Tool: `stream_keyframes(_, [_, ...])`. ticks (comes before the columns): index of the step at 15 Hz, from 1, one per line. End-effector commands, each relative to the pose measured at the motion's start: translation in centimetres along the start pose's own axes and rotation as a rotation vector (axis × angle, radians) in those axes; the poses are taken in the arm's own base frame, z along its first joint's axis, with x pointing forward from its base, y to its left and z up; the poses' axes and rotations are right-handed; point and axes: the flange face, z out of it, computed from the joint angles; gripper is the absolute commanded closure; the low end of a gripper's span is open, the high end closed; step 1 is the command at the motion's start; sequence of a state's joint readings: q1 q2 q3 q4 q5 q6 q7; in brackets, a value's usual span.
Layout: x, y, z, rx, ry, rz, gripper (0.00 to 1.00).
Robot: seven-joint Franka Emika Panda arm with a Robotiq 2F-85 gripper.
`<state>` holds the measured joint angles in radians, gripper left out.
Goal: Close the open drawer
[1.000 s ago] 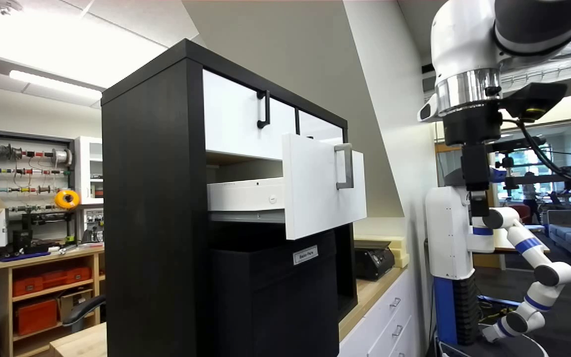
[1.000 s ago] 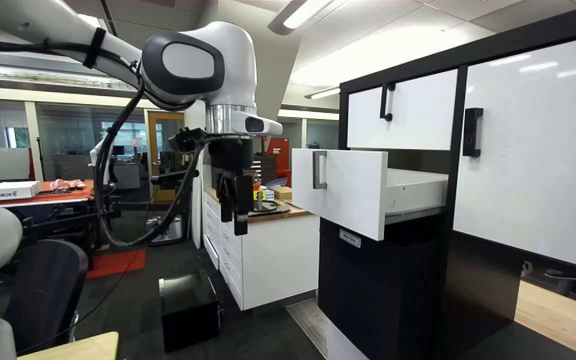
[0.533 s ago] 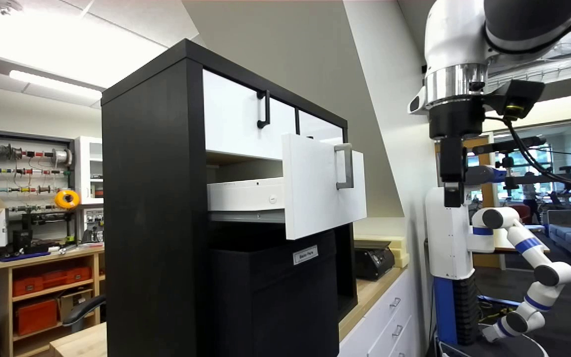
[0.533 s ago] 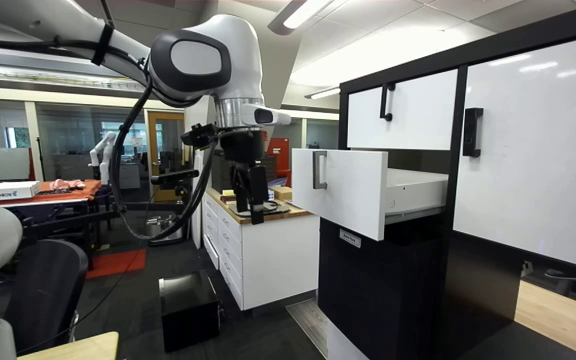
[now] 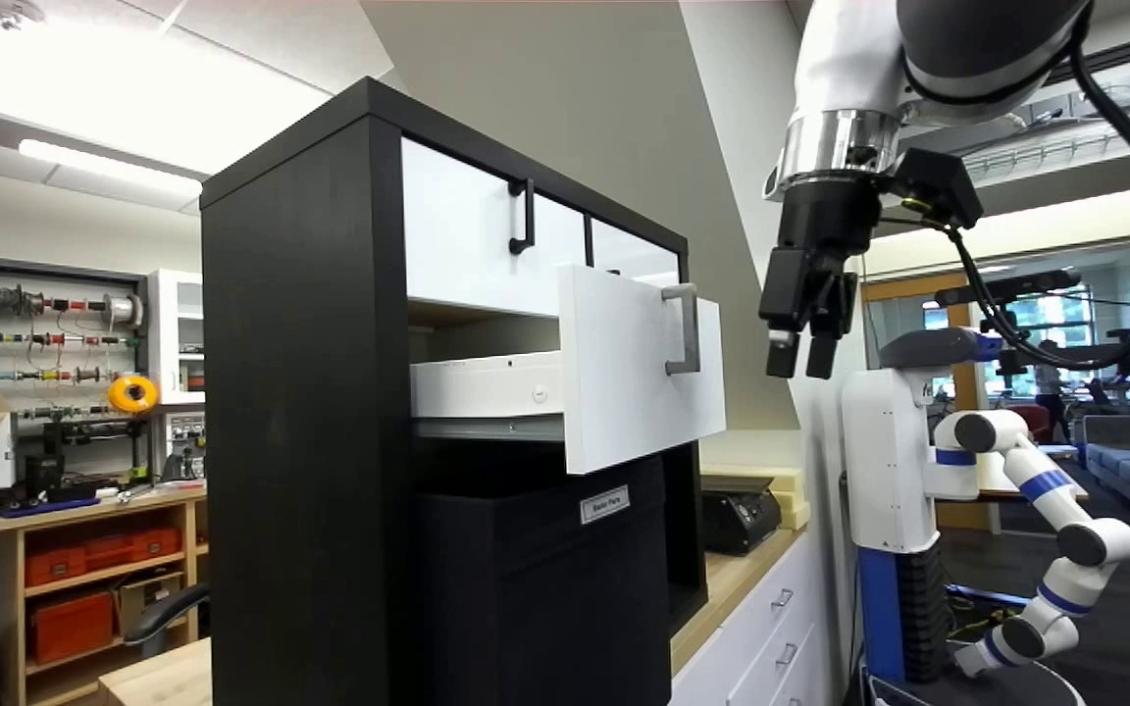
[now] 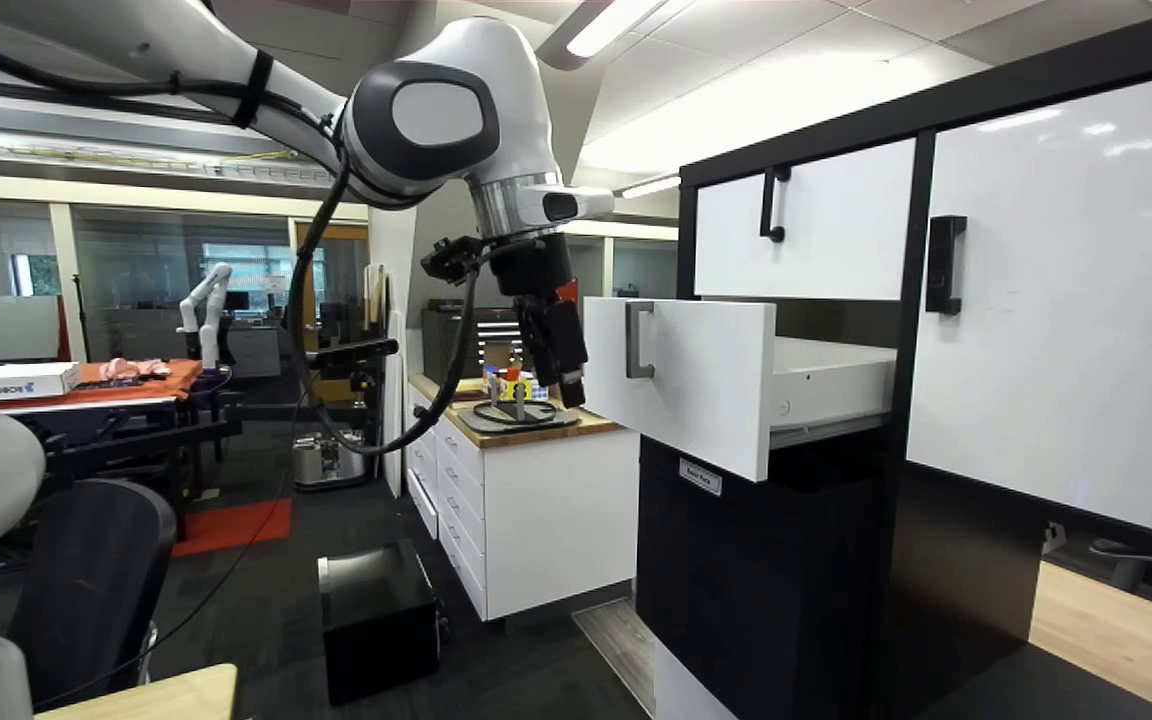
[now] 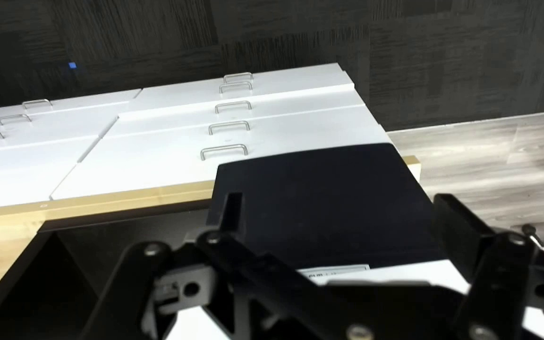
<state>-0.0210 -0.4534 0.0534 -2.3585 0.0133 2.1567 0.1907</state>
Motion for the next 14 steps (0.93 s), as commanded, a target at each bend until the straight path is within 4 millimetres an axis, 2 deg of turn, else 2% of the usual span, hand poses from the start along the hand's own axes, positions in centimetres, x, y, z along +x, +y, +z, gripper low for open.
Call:
stream_keyframes(1, [2.3,-1.1,-0.8,0.008,0.097,0.044,0.0])
stream_keyframes(4, [3.1,-1.4,-1.3,0.02,0.165,0.046,0.0])
stream_keyframes(14, [3.9,-1.2,-2.0,-0.026,0.332,-0.057,0.0])
